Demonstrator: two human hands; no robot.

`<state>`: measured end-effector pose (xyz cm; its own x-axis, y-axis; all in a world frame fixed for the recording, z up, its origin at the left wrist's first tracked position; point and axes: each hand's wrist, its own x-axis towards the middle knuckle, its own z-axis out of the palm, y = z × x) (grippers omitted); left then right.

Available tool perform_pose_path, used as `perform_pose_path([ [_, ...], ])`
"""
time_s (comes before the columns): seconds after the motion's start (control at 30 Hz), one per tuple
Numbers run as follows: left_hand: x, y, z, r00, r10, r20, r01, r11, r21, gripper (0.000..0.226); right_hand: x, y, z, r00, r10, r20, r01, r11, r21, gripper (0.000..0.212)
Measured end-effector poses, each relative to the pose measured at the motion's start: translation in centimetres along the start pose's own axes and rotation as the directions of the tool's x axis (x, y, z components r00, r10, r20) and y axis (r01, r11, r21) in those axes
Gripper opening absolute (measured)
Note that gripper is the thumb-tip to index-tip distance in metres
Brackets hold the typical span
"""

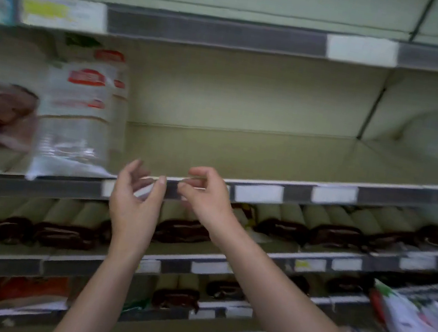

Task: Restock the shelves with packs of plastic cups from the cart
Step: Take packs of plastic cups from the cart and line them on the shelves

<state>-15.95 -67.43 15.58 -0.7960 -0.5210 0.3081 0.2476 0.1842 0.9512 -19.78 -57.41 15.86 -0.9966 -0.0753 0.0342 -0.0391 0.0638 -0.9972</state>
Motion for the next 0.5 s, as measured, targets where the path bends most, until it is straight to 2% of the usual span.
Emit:
perform_pose_path([
  [0.13,-7.9,-2.2,8.4,0.959,-0.1,0.265,0.089,0.995,0.054,0.045,-3.8,6.0,-11.6,0.985,0.097,-0.143,-0.105,0.993,-0.053,0.027],
  [0.23,-14.2,-3.2,15.4,0.867,-0.191,0.459,0.143,0.98,0.138,0.044,-7.0,10.6,-21.5,0.948,0.206,-0.24,-0.233,0.968,-0.09,0.022],
  [0.33,-20.6,-4.4,22.8,0.75,-0.299,0.59,0.195,0.952,0.235,0.042,-10.1,14.9,-31.3,0.887,0.301,-0.35,-0.357,0.928,-0.107,0.016],
  [0.4,-25.0,-5.3,27.3,0.653,-0.426,0.626,0.272,0.904,0.331,0.049,-12.6,17.3,-37.2,0.838,0.336,-0.429,-0.428,0.894,-0.136,0.016],
  [0.5,-31.5,-6.2,32.3,0.455,-0.608,0.65,0.369,0.794,0.483,0.055,-16.8,20.5,-44.9,0.729,0.425,-0.537,-0.556,0.825,-0.102,0.017],
])
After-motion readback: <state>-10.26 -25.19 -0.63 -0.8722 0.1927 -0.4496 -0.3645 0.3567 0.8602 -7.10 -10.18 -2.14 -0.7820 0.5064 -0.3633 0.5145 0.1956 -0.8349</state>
